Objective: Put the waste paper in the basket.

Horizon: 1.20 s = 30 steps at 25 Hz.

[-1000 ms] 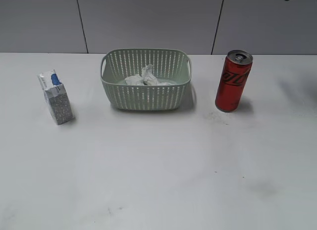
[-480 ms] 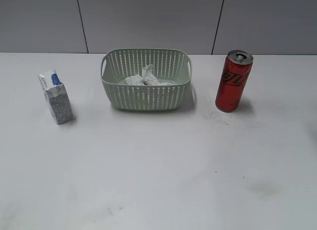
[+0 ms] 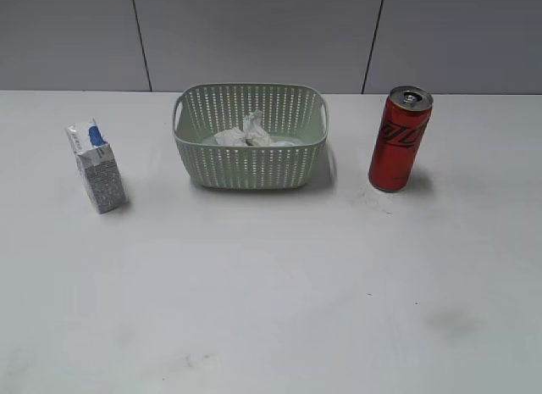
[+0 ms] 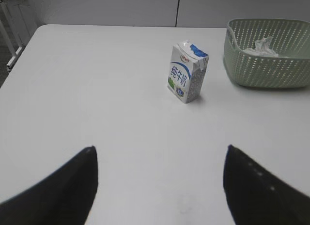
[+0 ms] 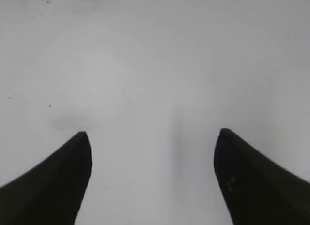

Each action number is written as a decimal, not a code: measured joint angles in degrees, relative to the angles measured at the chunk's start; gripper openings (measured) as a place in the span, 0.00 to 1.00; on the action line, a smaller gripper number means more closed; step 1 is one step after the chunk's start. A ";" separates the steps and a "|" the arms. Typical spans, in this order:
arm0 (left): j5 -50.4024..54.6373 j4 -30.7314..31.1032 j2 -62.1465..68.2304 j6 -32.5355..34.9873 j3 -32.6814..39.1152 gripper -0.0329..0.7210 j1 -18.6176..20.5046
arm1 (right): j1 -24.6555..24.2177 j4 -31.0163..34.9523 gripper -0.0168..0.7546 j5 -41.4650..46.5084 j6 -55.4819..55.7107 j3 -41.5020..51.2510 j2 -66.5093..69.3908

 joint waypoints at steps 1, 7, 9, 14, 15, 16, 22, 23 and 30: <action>0.00 0.00 0.00 0.00 0.00 0.83 0.00 | 0.00 0.00 0.79 -0.41 0.00 2.24 -1.95; 0.00 0.00 0.00 -0.04 0.00 0.83 0.00 | 0.00 0.00 0.79 -0.55 0.00 12.51 -12.24; 0.00 0.00 0.00 -0.04 0.00 0.83 0.00 | 0.00 0.00 0.79 -0.32 0.00 15.05 -15.84; 0.00 0.00 0.00 -0.04 0.00 0.83 0.00 | 0.00 0.41 0.79 0.79 0.00 20.76 -25.06; 0.00 0.00 0.00 -0.04 0.00 0.83 0.00 | 0.00 0.46 0.79 1.09 0.00 21.97 -26.98; 0.00 0.00 0.00 -0.04 0.00 0.83 0.00 | 0.00 0.60 0.79 1.37 0.00 22.73 -28.92; 0.00 0.00 0.00 -0.04 0.00 0.83 0.00 | 0.00 0.73 0.79 1.51 0.00 23.09 -39.85; 0.00 0.00 0.00 -0.04 0.00 0.83 0.00 | 0.00 0.73 0.79 1.51 0.00 23.09 -41.68; 0.00 0.00 0.00 -0.04 0.00 0.83 0.00 | 0.00 0.73 0.79 1.51 0.00 23.20 -53.72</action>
